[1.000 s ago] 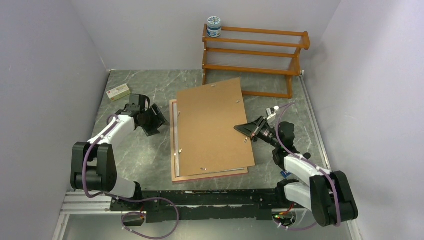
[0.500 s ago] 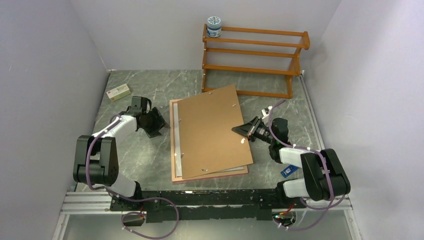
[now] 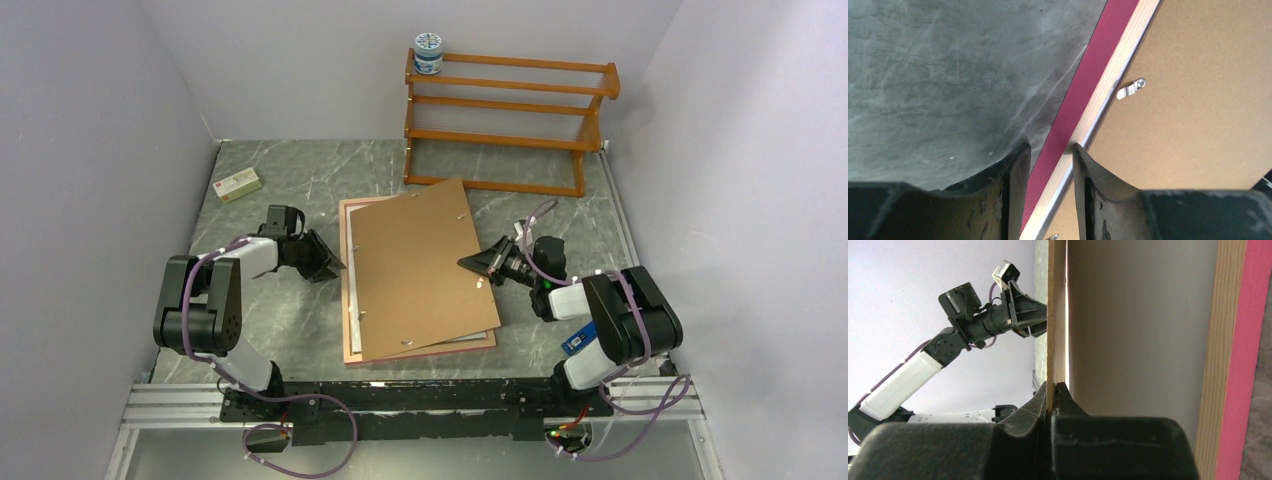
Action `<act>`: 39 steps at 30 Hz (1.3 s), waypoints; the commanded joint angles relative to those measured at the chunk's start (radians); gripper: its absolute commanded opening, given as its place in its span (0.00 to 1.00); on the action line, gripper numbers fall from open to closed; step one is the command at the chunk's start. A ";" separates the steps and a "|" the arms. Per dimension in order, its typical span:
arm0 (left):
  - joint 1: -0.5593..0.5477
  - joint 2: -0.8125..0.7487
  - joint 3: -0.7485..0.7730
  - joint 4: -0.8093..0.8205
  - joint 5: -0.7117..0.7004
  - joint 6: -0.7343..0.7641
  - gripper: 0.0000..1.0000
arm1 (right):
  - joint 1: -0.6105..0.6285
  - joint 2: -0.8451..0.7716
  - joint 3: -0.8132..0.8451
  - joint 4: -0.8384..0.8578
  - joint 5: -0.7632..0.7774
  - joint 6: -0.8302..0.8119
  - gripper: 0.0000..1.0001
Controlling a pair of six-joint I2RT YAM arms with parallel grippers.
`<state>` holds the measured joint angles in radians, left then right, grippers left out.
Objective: Put the photo into the frame
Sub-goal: Place the photo frame item in the photo frame.
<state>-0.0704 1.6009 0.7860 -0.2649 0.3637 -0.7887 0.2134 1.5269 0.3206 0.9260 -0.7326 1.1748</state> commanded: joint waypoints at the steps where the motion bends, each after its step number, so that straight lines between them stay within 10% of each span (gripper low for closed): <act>1: 0.011 0.004 -0.029 0.061 0.058 -0.019 0.41 | 0.013 0.039 0.039 0.213 -0.005 0.037 0.00; 25: 0.027 0.016 -0.041 0.077 0.098 -0.016 0.33 | 0.055 0.239 0.009 0.529 0.065 0.079 0.00; 39: 0.029 0.028 -0.028 0.077 0.107 -0.009 0.31 | 0.064 0.179 0.055 0.214 0.045 0.072 0.00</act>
<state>-0.0425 1.6150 0.7521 -0.1959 0.4656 -0.8066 0.2710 1.7359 0.3435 1.1568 -0.6632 1.2461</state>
